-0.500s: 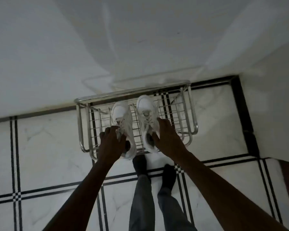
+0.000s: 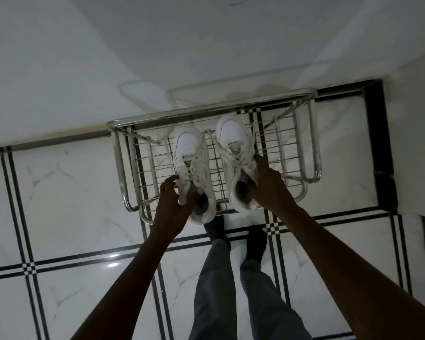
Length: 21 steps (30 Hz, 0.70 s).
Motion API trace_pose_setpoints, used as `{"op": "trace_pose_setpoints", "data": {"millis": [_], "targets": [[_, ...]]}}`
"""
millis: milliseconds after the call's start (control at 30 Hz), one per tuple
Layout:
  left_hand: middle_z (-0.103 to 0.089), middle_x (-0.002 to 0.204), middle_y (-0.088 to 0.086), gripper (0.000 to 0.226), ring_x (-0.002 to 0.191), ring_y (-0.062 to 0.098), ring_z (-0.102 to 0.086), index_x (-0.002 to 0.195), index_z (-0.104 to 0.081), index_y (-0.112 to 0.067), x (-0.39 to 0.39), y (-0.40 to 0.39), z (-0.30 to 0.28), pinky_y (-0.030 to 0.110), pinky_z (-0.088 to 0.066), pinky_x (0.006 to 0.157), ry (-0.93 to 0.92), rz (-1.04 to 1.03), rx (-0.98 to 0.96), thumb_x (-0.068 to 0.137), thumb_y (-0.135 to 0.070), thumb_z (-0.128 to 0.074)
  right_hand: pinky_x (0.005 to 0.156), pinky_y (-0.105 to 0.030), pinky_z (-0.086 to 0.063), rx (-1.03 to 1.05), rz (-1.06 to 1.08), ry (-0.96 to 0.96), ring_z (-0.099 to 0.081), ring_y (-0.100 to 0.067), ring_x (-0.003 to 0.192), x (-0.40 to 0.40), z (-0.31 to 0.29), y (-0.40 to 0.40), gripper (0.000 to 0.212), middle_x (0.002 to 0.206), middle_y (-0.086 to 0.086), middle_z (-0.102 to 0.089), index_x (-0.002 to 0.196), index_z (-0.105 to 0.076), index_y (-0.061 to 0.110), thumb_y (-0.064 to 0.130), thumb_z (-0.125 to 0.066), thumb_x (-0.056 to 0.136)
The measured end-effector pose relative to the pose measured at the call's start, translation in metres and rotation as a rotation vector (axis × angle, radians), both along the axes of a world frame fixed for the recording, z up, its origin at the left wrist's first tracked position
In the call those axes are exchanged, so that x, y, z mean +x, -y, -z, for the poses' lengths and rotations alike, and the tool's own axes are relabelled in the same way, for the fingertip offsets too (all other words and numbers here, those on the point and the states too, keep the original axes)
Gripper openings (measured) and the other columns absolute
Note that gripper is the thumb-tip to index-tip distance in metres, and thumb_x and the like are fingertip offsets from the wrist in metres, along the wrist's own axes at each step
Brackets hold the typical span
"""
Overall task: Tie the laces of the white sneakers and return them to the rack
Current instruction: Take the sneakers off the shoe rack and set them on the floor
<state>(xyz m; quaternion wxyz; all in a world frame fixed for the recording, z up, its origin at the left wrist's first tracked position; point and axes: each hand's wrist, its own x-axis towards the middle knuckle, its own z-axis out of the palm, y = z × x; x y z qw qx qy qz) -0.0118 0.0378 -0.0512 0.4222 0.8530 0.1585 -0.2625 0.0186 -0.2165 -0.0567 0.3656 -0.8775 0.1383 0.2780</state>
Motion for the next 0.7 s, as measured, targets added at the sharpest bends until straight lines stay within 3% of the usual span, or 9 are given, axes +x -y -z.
{"op": "trace_pose_setpoints", "data": {"millis": [67,167,233,367,433,533,633,700], "targets": [[-0.053,0.133,0.003,0.073,0.118,0.005,-0.058,0.140,-0.045,-0.013,-0.001,0.001,0.002,0.027,-0.057,0.088,0.006,0.012,-0.002,0.082,-0.038,-0.081,0.088,-0.041,-0.059,0.019,-0.002,0.015,-0.070,-0.032,0.105,-0.003,0.002,0.002,0.069,0.122,-0.015,-0.068,0.149,-0.031,0.013,0.026,-0.066,0.092],[-0.055,0.139,0.011,0.070,0.125,0.022,-0.057,0.145,-0.044,-0.009,-0.006,0.003,0.006,0.041,-0.057,0.097,0.056,0.034,0.057,0.084,-0.018,-0.077,0.086,-0.033,-0.058,0.055,-0.004,0.028,-0.071,-0.027,0.104,-0.012,0.005,0.006,0.073,0.120,-0.013,-0.070,0.153,-0.027,0.017,0.025,-0.066,0.093],[-0.056,0.139,0.015,0.062,0.127,0.028,-0.057,0.146,-0.045,-0.006,-0.008,0.008,0.006,0.039,-0.053,0.100,0.090,0.019,0.100,0.089,-0.007,-0.070,0.087,-0.031,-0.058,0.076,0.008,0.050,-0.071,-0.024,0.103,-0.016,0.009,0.008,0.070,0.119,-0.011,-0.070,0.154,-0.027,0.020,0.023,-0.064,0.095],[-0.056,0.141,0.014,0.059,0.128,0.027,-0.055,0.149,-0.044,-0.008,-0.026,0.025,-0.009,0.026,-0.043,0.097,0.153,-0.014,0.140,0.095,-0.008,-0.066,0.094,-0.031,-0.054,0.130,0.027,0.114,-0.065,-0.021,0.115,-0.037,-0.005,0.010,0.068,0.136,-0.011,-0.062,0.153,-0.030,0.021,0.015,-0.063,0.094],[-0.056,0.142,0.011,0.059,0.127,0.023,-0.056,0.150,-0.044,-0.011,-0.046,0.030,-0.022,0.032,-0.050,0.099,0.204,-0.044,0.115,0.095,-0.009,-0.066,0.105,-0.041,-0.051,0.154,0.024,0.168,-0.056,-0.022,0.130,-0.057,-0.016,0.012,0.067,0.145,-0.010,-0.054,0.153,-0.031,0.022,0.019,-0.063,0.094],[-0.058,0.142,0.006,0.057,0.125,0.020,-0.058,0.148,-0.046,-0.014,-0.093,0.042,-0.042,0.039,-0.054,0.100,0.273,-0.098,0.109,0.094,-0.011,-0.066,0.110,-0.050,-0.044,0.139,0.004,0.241,-0.043,-0.024,0.142,-0.094,-0.031,0.020,0.071,0.153,-0.006,-0.046,0.153,-0.028,0.027,0.043,-0.056,0.089],[-0.058,0.141,0.000,0.057,0.124,0.022,-0.060,0.148,-0.046,-0.021,-0.148,0.054,-0.052,0.049,-0.056,0.099,0.323,-0.152,0.091,0.095,-0.016,-0.066,0.100,-0.047,-0.053,0.106,-0.015,0.279,-0.059,-0.027,0.126,-0.142,-0.050,0.025,0.070,0.144,-0.009,-0.056,0.152,-0.029,0.027,0.037,-0.059,0.090],[-0.058,0.139,-0.003,0.056,0.123,0.021,-0.061,0.147,-0.046,-0.025,-0.184,0.061,-0.054,0.050,-0.057,0.097,0.350,-0.178,0.079,0.095,-0.018,-0.064,0.081,-0.031,-0.060,0.123,-0.005,0.289,-0.071,-0.018,0.096,-0.176,-0.056,0.032,0.069,0.126,-0.009,-0.068,0.153,-0.031,0.025,0.023,-0.065,0.093]]}}
